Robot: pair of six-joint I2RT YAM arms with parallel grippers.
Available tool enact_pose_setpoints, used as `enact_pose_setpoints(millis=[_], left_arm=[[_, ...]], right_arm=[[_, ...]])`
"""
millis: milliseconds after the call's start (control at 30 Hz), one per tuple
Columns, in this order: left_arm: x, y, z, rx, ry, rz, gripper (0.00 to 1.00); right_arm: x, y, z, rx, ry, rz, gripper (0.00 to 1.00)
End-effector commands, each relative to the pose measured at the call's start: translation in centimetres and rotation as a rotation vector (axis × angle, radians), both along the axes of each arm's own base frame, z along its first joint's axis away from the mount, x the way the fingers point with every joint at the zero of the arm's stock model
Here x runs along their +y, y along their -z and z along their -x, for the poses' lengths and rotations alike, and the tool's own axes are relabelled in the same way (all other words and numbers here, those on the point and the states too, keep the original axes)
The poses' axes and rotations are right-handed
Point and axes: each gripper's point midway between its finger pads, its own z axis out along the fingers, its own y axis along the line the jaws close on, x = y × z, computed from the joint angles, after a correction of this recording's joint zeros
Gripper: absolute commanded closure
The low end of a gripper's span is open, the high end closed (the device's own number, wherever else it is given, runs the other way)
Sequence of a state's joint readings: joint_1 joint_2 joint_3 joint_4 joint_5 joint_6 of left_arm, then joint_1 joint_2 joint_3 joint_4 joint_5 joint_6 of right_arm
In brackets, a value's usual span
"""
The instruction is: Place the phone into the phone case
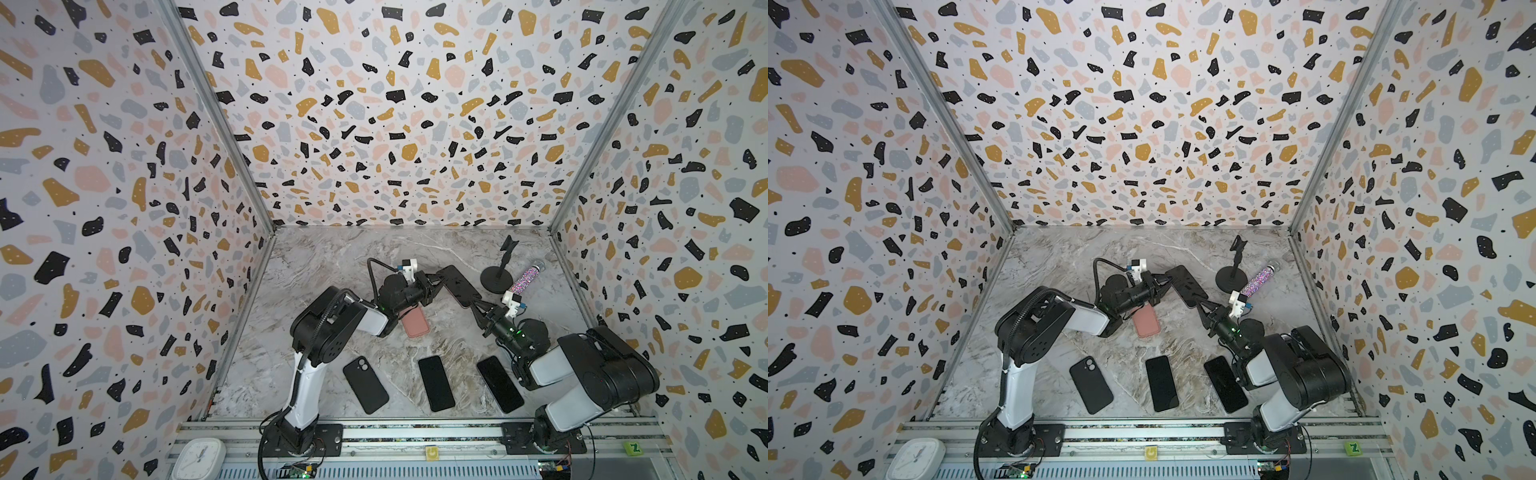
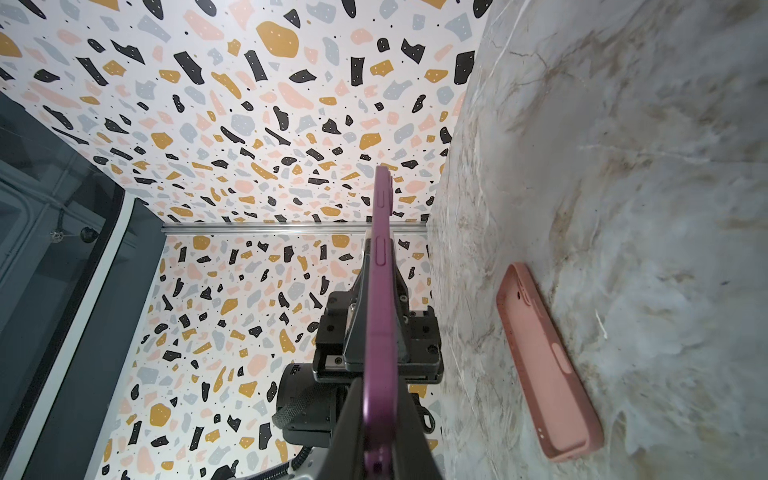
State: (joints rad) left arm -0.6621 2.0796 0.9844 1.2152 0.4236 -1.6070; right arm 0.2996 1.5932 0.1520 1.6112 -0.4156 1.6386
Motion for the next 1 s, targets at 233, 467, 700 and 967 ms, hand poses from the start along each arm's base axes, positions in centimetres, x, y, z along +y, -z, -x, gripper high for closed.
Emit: enact_pose_setpoints(millis=[233,467,700,967], left_arm=[[2.4,-1.8,0.2,-0.160,0.034,-0.216,0.33],[7.5,3.2,-1.0,-0.265,0.182,-0.844,0.28],[11.3,6.6,-2.7,-0.280,0.321,-1.207,0.29],[14.2,8.5,-1.2,-0.330,0.421,-1.391,0.28]], right_arm=[[0.0,-1.9,0.7,-0.077,-0.047,0.049,1.00],[0.3,-0.7,0.9,-0.039,-0.110,0.195,1.00],[0.6,-0.6,1.5,-0.054,-0.197,0.340,1.00],[1.1,-1.5,2.0,-0.120,-0.257,0.439,1.00]])
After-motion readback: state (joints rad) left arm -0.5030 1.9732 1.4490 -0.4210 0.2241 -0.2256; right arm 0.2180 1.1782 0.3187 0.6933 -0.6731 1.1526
